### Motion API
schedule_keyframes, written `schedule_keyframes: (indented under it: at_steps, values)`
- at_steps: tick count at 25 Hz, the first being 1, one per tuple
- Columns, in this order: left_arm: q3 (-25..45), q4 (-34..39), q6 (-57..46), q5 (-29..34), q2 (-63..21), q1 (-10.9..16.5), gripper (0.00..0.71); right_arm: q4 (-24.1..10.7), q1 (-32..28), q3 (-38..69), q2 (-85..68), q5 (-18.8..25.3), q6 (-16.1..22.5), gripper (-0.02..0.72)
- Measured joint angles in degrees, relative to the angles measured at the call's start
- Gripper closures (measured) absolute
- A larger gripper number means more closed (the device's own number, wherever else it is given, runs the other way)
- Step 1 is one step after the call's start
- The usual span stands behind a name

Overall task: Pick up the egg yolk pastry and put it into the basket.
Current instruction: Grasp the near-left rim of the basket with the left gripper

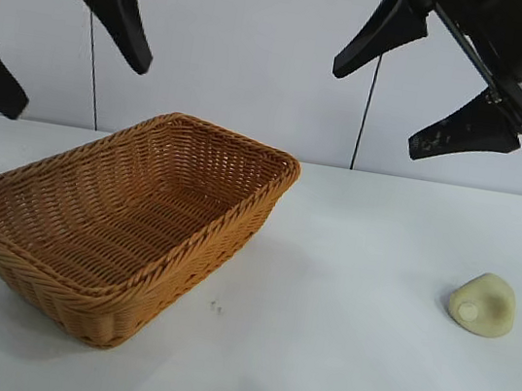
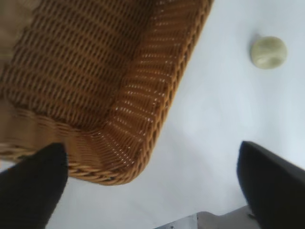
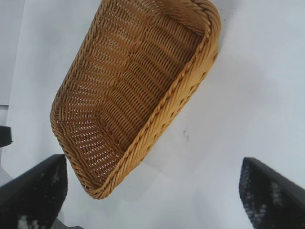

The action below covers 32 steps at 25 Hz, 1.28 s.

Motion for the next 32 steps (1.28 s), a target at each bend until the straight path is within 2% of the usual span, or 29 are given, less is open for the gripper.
schedule_keyframes:
  at_steps: [7, 9, 13, 17, 23, 32]
  values:
    - [5.59, 11.35, -23.22, -0.86, -5.82, -6.32, 0.018, 0.00, 0.00, 0.00, 0.00, 0.00, 0.00, 0.008]
    - [7.90, 13.94, -29.92, -2.52, -5.82, -7.24, 0.018, 0.00, 0.00, 0.00, 0.00, 0.00, 0.00, 0.008]
    - [11.87, 18.47, -41.17, -6.48, -5.77, -7.38, 0.018, 0.00, 0.00, 0.00, 0.00, 0.00, 0.00, 0.008]
    - [12.92, 21.74, -44.42, -9.46, -5.70, -7.38, 0.018, 0.00, 0.00, 0.00, 0.00, 0.00, 0.00, 0.008]
    - [12.92, 20.36, -45.96, -11.80, -5.67, -7.38, 0.018, 0.00, 0.00, 0.00, 0.00, 0.01, 0.00, 0.008]
    - [13.53, 21.14, -55.62, -11.91, -5.67, -7.38, 0.018, 0.00, 0.00, 0.00, 0.00, 0.06, 0.00, 0.008]
